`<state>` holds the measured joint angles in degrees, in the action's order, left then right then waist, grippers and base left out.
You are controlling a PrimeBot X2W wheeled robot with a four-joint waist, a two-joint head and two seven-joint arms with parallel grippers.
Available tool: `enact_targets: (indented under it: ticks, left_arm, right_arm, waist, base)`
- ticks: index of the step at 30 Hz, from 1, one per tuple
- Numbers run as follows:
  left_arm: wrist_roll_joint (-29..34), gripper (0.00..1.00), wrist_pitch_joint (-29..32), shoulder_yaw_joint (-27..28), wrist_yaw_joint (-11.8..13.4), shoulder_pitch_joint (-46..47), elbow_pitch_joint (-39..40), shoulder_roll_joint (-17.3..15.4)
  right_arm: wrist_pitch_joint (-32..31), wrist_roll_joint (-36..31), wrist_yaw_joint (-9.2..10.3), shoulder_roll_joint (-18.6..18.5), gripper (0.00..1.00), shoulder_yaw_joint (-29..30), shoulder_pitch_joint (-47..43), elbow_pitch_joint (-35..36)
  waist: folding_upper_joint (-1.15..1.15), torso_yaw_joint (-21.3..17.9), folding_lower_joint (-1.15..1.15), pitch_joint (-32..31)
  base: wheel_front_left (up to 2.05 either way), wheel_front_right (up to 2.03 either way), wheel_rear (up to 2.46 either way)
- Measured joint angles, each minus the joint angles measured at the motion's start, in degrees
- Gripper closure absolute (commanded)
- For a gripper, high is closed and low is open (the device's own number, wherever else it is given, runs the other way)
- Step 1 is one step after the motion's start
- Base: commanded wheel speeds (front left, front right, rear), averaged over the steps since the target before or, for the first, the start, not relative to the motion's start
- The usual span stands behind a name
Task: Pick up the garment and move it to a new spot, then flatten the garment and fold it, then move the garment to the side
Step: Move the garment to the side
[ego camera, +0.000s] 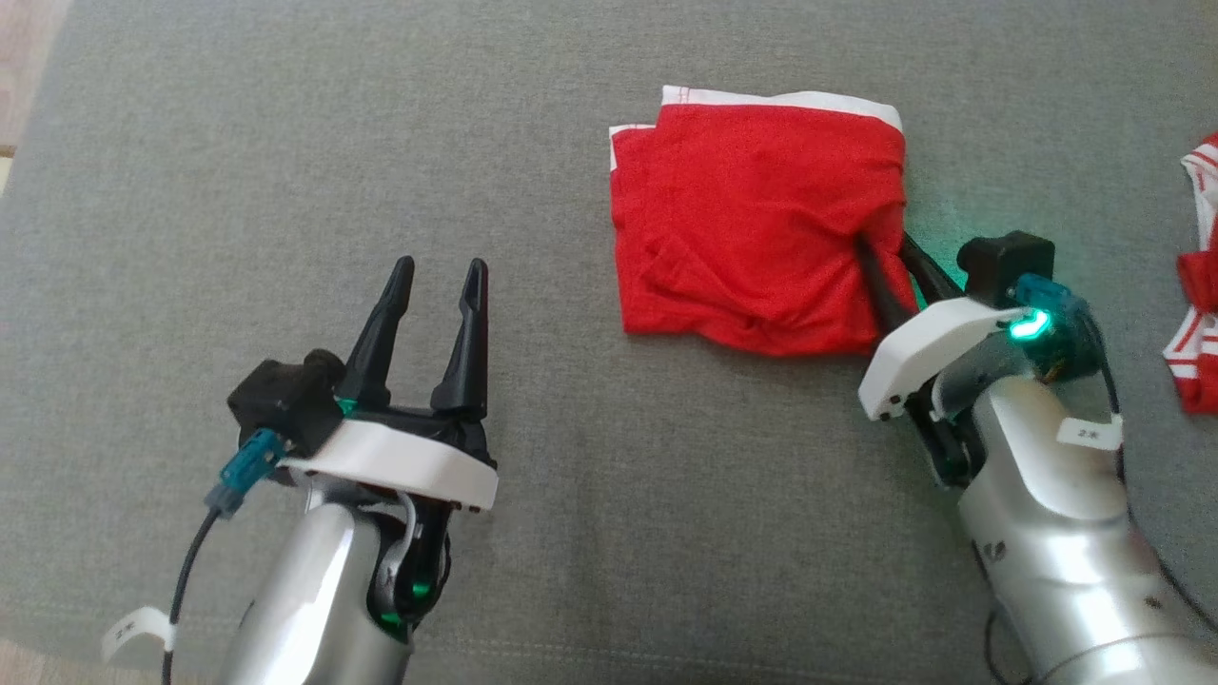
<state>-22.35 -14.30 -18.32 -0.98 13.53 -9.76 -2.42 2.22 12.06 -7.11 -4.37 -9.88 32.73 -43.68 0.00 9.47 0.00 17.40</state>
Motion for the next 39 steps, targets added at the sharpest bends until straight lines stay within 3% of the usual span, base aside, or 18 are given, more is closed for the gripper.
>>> enact_targets:
  ticks: [7,15,23,31,34,39]
  left_arm:
    - [0.02,0.00,0.00,0.25,-0.01,0.12,-0.18,0.00]
    - [0.22,0.00,0.00,0.77,-0.04,0.10,-0.38,-0.01]
    - [0.62,0.00,0.00,2.13,-0.59,-0.04,-0.44,-0.01]
    - [1.11,0.00,0.00,1.94,-0.87,0.05,-0.41,-0.01]
    - [1.26,0.00,0.00,1.92,-1.08,0.32,-0.42,-0.01]
    - [1.60,0.00,0.00,1.93,-1.31,1.34,-0.42,-0.01]
  right_arm:
    - [5.56,-10.09,0.00,-3.16,1.00,-1.09,2.21,-2.44]
    - [8.46,-16.82,0.00,-11.49,1.00,-6.99,2.26,0.77]
    - [5.23,-13.59,0.00,-24.80,1.00,-13.99,2.26,11.33]
    - [-1.51,-6.99,0.00,-38.39,1.00,-16.18,2.17,17.84]
    - [-3.33,-4.47,0.00,-41.19,1.00,-15.03,2.14,17.81]
    - [-5.37,-2.44,0.00,-42.06,1.00,-12.43,1.89,17.17]
  waist:
    - [0.00,-1.88,0.00,-0.26]
    - [0.00,-5.53,0.00,-1.51]
    - [0.00,-10.45,0.00,-2.27]
    - [0.00,-13.70,0.00,-1.06]
    - [0.00,-14.07,0.00,-0.20]
    - [0.00,-14.23,0.00,0.90]
  base:
    - [0.00,0.00,0.00]
    - [0.00,0.00,0.00]
    - [0.00,0.00,0.00]
    - [0.00,0.00,0.00]
    - [0.00,0.00,0.00]
    - [0.00,0.00,0.00]
